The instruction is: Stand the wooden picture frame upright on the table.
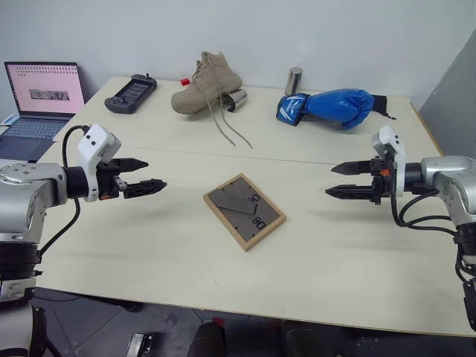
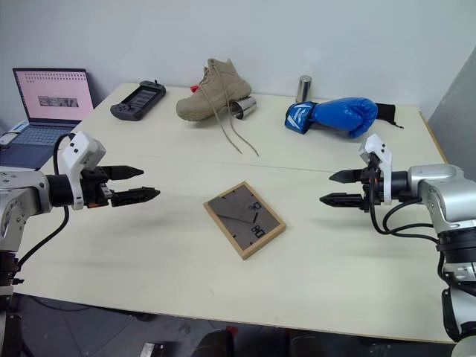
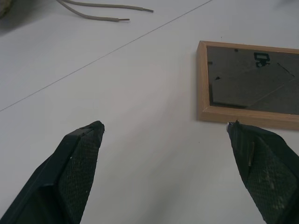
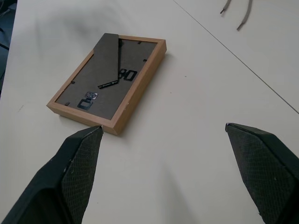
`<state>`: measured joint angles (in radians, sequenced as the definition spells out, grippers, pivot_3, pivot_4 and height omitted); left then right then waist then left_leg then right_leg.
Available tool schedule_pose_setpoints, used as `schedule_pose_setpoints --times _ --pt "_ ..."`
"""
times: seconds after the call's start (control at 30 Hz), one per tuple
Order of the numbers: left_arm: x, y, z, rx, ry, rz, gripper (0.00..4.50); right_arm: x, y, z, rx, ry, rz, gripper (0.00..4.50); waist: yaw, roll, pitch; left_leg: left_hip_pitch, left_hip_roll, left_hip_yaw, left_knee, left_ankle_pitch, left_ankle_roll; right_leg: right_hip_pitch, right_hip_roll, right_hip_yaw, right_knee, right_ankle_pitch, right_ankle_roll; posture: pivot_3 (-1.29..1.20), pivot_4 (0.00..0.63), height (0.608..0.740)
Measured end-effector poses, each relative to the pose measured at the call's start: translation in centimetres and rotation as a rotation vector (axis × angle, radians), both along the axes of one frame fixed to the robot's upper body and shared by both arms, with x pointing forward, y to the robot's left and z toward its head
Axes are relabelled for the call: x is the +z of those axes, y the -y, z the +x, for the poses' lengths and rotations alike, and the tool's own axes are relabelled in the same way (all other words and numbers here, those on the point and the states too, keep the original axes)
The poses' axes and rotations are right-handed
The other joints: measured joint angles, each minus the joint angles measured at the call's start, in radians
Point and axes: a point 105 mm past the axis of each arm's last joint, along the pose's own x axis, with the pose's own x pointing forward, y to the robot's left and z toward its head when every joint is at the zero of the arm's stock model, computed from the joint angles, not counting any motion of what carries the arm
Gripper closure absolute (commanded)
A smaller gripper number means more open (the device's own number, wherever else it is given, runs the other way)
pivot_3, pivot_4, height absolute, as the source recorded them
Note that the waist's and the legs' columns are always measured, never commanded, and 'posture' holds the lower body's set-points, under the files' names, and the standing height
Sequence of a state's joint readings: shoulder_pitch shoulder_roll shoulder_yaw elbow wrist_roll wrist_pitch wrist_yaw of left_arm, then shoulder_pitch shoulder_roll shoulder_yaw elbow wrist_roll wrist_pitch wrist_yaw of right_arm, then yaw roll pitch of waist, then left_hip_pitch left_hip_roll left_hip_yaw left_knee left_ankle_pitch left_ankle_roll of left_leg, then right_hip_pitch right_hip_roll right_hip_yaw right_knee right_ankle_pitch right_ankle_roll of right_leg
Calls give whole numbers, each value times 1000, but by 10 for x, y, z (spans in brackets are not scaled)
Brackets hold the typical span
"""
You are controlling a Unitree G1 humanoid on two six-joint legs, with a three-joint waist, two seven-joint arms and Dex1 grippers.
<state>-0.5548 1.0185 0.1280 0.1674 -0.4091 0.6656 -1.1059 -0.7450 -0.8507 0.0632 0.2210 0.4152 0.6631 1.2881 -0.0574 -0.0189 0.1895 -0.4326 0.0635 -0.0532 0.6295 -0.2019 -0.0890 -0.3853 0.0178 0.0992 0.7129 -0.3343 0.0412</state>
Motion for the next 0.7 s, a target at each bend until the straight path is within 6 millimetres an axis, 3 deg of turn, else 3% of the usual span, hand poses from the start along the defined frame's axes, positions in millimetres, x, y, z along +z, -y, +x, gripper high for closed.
schedule_pose_setpoints --times 0.7 --pt "0 -2 3 5 9 -10 0 -3 -3 -3 27 4 -23 43 0 0 0 0 0 0 0 0 0 0 0 0 0 0 0 0 150 740"
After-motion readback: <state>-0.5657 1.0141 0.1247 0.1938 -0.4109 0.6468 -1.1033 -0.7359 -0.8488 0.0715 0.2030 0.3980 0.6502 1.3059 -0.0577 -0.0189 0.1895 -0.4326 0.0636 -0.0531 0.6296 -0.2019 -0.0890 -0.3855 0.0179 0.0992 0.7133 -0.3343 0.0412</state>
